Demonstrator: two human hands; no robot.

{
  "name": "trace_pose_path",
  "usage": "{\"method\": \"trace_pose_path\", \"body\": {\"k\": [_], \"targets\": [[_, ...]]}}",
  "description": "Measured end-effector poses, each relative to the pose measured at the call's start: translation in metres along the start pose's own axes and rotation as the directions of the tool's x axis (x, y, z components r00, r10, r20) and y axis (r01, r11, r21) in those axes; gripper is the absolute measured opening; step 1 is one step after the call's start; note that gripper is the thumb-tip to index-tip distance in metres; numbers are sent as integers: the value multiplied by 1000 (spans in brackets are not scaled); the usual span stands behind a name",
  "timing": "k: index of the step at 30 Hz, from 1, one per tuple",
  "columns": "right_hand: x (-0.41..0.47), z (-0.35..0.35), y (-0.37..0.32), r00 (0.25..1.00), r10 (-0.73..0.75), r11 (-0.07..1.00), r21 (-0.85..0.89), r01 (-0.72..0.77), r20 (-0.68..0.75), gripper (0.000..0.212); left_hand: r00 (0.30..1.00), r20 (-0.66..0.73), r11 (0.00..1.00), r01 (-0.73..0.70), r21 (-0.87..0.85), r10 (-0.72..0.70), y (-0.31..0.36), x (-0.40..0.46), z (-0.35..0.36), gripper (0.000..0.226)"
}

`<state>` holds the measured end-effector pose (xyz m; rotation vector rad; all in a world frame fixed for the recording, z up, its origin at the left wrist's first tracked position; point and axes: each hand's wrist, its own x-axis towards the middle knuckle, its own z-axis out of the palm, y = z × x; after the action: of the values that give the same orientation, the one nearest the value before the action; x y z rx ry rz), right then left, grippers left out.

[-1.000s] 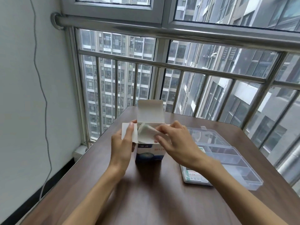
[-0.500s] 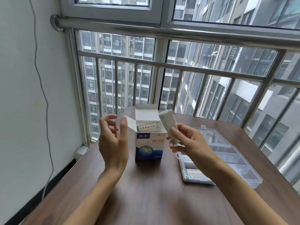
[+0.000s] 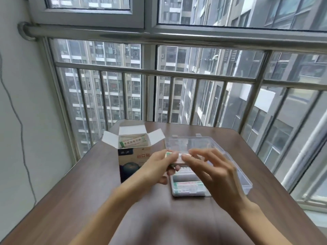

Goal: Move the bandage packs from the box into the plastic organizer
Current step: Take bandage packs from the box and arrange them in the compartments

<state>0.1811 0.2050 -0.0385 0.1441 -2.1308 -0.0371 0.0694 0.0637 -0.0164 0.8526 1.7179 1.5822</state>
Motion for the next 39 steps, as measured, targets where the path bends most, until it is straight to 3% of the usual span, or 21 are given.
{"method": "trace_pose_path", "body": {"k": [2,3,4,6,7,8,9,11,12,16,19,21,23,28,30,32,34,37,39], "targets": [[-2,-2,3,981,182,970,151,-190,61,41,992,-38,987,-112,115,117,-6,6,3,18],[-1,-6,3,935,340,885,303,-354,100,45,981,-49,967,-174,185,186,-9,8,5,17],[3,-10,3,850,499,717,472,-513,168,43,967,-48,941,-231,246,250,-12,9,6,17],[11,-18,5,622,656,236,667,-707,427,28,943,-30,905,-309,291,332,-15,9,12,19],[13,-21,6,521,661,83,637,-766,540,19,935,-15,898,-337,282,355,-15,10,17,20],[14,-21,6,449,661,31,576,-817,601,21,925,-4,890,-363,276,379,-15,11,21,20],[11,-20,6,413,676,63,511,-857,610,33,912,4,877,-394,274,409,-13,11,26,20],[7,-17,6,409,720,167,433,-886,561,56,882,-7,850,-453,269,472,-10,14,35,16],[7,-17,6,404,733,156,442,-883,548,59,868,-19,839,-474,266,496,-8,15,37,16],[6,-23,9,425,666,-69,617,-784,613,45,844,-35,818,-508,271,536,-7,18,47,15],[5,-21,5,486,683,-37,690,-723,546,28,855,-83,850,-490,196,512,-10,17,52,17],[4,-18,3,461,702,-59,690,-721,542,23,882,-82,884,-457,98,465,-13,15,51,23],[4,-17,2,421,678,-182,693,-697,602,20,902,-77,905,-422,51,425,-15,13,47,31],[6,-19,4,297,435,-707,527,-472,850,15,925,14,923,-379,-73,381,-13,10,37,29],[6,-20,7,314,325,-821,431,-374,892,30,933,85,932,-337,-133,350,-12,9,36,31],[3,-22,9,344,275,-857,391,-336,898,48,940,124,939,-293,-179,317,-13,11,33,33],[0,-21,11,368,254,-871,377,-317,895,52,946,146,941,-254,-225,290,-15,14,30,28],[2,-22,11,351,280,-861,395,-319,893,40,959,173,944,-172,-280,226,-13,17,28,31],[4,-24,12,288,408,-760,497,-418,866,20,975,141,962,-136,-238,173,-5,19,29,34]]}}
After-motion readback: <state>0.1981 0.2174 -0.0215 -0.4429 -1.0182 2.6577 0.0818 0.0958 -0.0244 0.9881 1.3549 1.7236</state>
